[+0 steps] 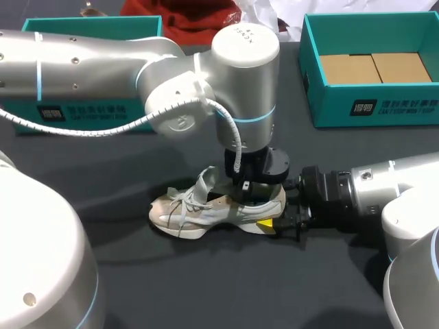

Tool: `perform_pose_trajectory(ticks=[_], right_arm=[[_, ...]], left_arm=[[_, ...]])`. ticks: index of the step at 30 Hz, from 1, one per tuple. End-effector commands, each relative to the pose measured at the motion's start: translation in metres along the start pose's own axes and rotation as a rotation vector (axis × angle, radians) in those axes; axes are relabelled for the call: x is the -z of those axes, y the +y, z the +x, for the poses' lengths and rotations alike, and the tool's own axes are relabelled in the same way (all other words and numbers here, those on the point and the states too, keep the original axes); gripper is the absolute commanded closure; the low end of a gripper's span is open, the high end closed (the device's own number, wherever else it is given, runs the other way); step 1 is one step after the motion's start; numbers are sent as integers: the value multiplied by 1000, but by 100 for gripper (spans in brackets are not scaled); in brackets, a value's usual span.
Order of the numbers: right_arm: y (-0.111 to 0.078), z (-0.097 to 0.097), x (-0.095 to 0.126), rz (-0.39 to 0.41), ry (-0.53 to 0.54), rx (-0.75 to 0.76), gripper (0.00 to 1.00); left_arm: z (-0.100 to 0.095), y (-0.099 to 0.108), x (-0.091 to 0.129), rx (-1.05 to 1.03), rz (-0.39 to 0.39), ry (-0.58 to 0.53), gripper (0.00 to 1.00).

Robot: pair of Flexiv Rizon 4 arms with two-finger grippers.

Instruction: Take the shoe out of the shoebox, open the shoe tongue, remove and reinsert the insole, then place the shoe into the shoebox

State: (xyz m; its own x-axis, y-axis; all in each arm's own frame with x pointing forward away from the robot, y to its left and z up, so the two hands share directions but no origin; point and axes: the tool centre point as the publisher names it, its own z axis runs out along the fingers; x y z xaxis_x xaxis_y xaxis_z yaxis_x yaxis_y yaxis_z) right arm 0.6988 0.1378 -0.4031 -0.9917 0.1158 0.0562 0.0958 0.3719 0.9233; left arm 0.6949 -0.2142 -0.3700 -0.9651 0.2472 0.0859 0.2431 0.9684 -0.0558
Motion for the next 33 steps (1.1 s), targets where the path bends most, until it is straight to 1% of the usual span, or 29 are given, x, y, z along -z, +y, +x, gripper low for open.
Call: perform_pose_trajectory(ticks=[1, 7, 9, 12, 15, 18, 23, 28, 33], right_arm=[[1, 1, 0, 3, -2, 0, 100], [1, 1, 0, 3, -2, 0, 100], [1, 1, 0, 3, -2, 0, 100], [1, 1, 0, 3, -2, 0, 100], [1, 1, 0, 3, -2, 0, 100], [1, 1, 0, 3, -2, 0, 100], [1, 1, 0, 3, -2, 0, 100], [1, 1, 0, 3, -2, 0, 100], [1, 1, 0, 3, -2, 0, 100]], left_arm=[[3, 3, 0, -9, 5, 8, 100], [14, 3, 7, -44, 15, -22, 100], [15, 0, 10, -52, 15, -45, 100], [16, -5, 13, -58, 15, -50, 100], [15, -8, 12, -56, 5, -44, 100], [12, -8, 5, -35, -11, -21, 100], [11, -3, -1, -3, -23, 30, 100], [14, 6, -6, 26, -34, 79, 100], [20, 16, -9, 34, -46, 99, 100]])
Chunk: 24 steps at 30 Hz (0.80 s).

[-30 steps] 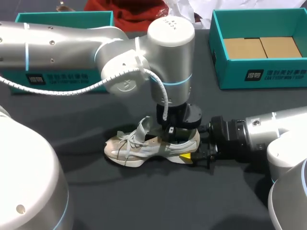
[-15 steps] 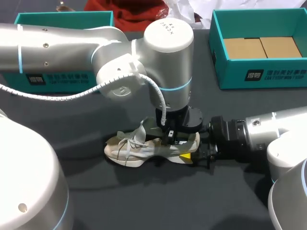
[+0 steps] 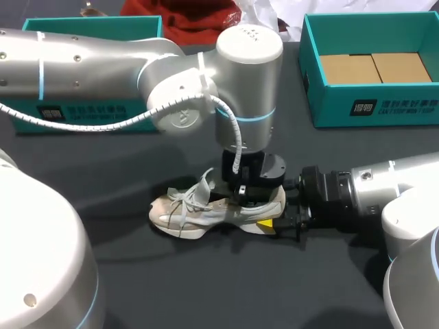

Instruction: Take the shoe out of the shoebox, open the shoe tongue, remove and reinsert the insole, then place the shoe into the shoebox

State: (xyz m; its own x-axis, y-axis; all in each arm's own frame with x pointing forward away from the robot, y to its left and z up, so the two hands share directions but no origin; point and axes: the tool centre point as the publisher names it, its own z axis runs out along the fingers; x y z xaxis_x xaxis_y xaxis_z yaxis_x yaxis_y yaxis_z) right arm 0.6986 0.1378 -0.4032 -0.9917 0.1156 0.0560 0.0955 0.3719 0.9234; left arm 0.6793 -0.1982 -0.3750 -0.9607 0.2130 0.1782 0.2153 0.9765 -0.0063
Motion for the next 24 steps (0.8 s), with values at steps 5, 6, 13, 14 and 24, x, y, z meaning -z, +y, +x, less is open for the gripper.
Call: perform_pose_trajectory(ticks=[5, 6, 13, 14, 24], right_arm=[[1, 1, 0, 3, -3, 0, 100], [1, 1, 0, 3, -3, 0, 100], [1, 1, 0, 3, -3, 0, 100], [1, 1, 0, 3, -3, 0, 100], [1, 1, 0, 3, -3, 0, 100]], left_arm=[[6, 10, -4, -6, -7, 13, 100], [7, 11, -4, -6, -8, 13, 100], [11, 19, -4, -15, -6, 15, 100], [11, 19, -4, -17, -5, 12, 100], [14, 21, -3, -23, 4, -9, 69]])
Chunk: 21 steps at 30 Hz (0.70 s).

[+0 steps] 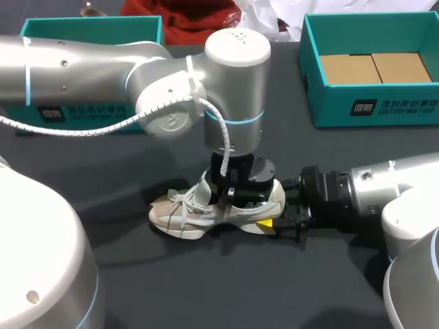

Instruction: Take the shoe out of the shoebox, open the shoe tongue, remove and reinsert the insole, then place the shoe into the shoebox

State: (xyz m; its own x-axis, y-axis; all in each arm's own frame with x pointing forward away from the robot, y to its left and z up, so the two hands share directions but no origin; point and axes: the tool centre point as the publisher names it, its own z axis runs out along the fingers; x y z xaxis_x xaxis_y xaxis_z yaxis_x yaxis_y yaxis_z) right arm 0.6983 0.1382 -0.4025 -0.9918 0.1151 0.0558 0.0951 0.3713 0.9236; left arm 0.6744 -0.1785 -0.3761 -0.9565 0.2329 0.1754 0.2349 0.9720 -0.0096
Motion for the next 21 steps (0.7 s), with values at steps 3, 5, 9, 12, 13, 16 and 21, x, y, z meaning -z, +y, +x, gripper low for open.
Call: perform_pose_trajectory(ticks=[3, 5, 9, 12, 13, 16, 21], right_arm=[[0, 0, 0, 3, -3, -1, 100], [0, 0, 0, 3, -3, -1, 100], [0, 0, 0, 3, -3, -1, 100], [0, 0, 0, 3, -3, -1, 100], [0, 0, 0, 3, -3, -1, 100], [0, 0, 0, 3, -3, -1, 100], [0, 0, 0, 3, -3, -1, 100]], left_arm=[[6, 0, -1, -5, 4, -11, 63], [6, -2, -2, -2, 0, -21, 61], [2, -8, -11, 13, -14, -64, 60], [-2, -10, -18, 23, -21, -91, 60], [-4, -11, -20, 25, -25, -100, 60], [-8, -12, -26, 48, -46, -141, 60], [-15, -10, -31, 90, -66, -192, 62]])
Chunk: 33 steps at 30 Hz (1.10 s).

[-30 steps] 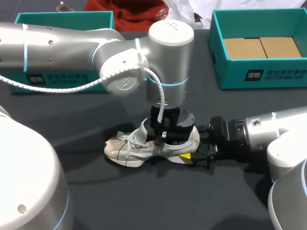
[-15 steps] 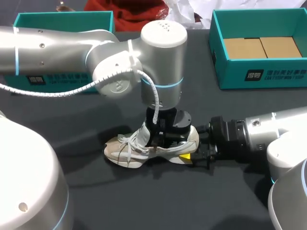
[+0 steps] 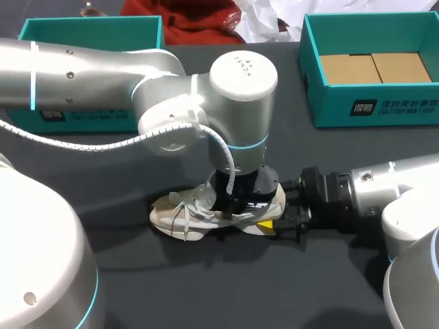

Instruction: Take the shoe out of the shoebox, open the shoe tongue, remove and reinsert the insole, then place the shoe into the shoebox

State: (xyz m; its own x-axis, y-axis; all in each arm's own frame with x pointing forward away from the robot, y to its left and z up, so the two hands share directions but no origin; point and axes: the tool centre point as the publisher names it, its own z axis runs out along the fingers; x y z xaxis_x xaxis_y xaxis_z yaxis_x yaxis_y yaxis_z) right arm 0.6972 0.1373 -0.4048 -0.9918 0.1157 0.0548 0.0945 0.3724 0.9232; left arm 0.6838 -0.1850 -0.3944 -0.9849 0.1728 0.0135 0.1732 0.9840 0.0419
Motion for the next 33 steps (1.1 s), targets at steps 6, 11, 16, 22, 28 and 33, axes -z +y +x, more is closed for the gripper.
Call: perform_pose_trajectory(ticks=[6, 11, 16, 22, 28, 33], right_arm=[[3, -1, 0, 2, -2, -1, 100], [3, -1, 0, 2, -2, -1, 100], [3, -1, 0, 2, -2, -1, 100], [3, -1, 0, 2, -2, -1, 100], [3, -1, 0, 2, -2, -1, 100], [3, -1, 0, 2, -2, -1, 100]], left_arm=[[-10, 0, -16, 87, -49, -71, 78], [-16, 6, -14, 115, -39, -64, 100], [-16, 11, -10, 121, -16, -57, 100], [-15, 19, 1, 98, 70, -4, 100], [-12, 26, 11, 78, 153, 21, 100], [-9, 30, 18, 74, 200, 21, 100]])
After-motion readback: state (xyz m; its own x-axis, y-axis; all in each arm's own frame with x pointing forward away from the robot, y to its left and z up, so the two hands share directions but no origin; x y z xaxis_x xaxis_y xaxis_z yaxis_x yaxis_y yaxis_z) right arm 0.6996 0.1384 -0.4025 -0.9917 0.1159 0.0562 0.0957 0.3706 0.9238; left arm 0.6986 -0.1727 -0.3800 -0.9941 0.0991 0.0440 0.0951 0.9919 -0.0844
